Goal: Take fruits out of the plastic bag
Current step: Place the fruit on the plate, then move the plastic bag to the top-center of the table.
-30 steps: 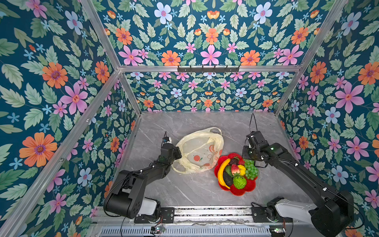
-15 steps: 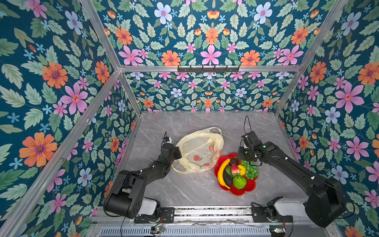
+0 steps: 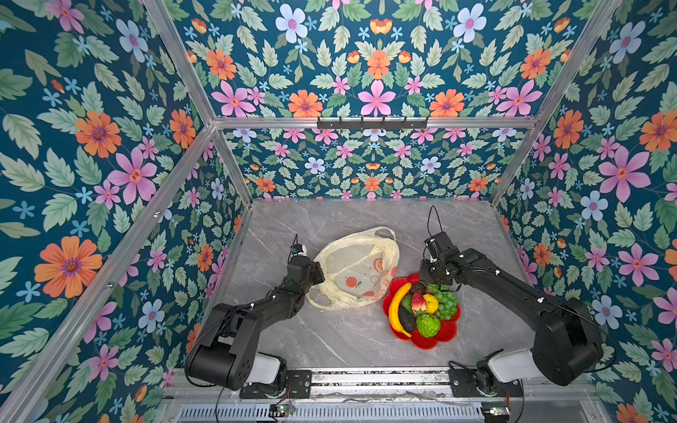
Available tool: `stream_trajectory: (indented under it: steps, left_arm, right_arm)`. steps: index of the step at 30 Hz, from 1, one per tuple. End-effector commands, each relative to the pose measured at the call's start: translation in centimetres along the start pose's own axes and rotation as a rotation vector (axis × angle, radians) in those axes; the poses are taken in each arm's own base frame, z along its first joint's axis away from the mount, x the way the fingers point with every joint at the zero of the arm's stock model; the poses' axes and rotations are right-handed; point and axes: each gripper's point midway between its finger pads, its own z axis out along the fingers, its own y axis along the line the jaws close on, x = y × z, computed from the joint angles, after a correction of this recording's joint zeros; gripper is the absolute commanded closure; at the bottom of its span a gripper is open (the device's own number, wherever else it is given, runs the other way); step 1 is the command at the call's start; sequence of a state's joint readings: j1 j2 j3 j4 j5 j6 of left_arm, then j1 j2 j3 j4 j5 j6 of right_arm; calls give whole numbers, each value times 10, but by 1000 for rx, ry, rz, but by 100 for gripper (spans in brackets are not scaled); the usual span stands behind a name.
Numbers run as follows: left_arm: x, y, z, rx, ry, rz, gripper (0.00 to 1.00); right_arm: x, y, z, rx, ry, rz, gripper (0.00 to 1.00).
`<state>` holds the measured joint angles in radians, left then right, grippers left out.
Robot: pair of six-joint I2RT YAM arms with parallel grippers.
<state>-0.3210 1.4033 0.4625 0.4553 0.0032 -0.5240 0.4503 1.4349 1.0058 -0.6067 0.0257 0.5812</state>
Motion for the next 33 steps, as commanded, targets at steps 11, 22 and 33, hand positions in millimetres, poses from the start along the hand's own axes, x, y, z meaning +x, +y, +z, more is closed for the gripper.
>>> stream_trajectory:
  steps: [11, 22, 33]
  left_arm:
    - [-5, -3, 2, 6, -10, 5, 100]
    - [-7, -3, 5, -6, 3, 22, 100]
    - [-35, -36, 39, 13, 43, -15, 100]
  right_arm:
    - [-1, 3, -9, -21, -9, 5, 83]
    - [-3, -6, -40, 5, -54, -9, 49]
    - [-10, -19, -123, -87, -306, 23, 38]
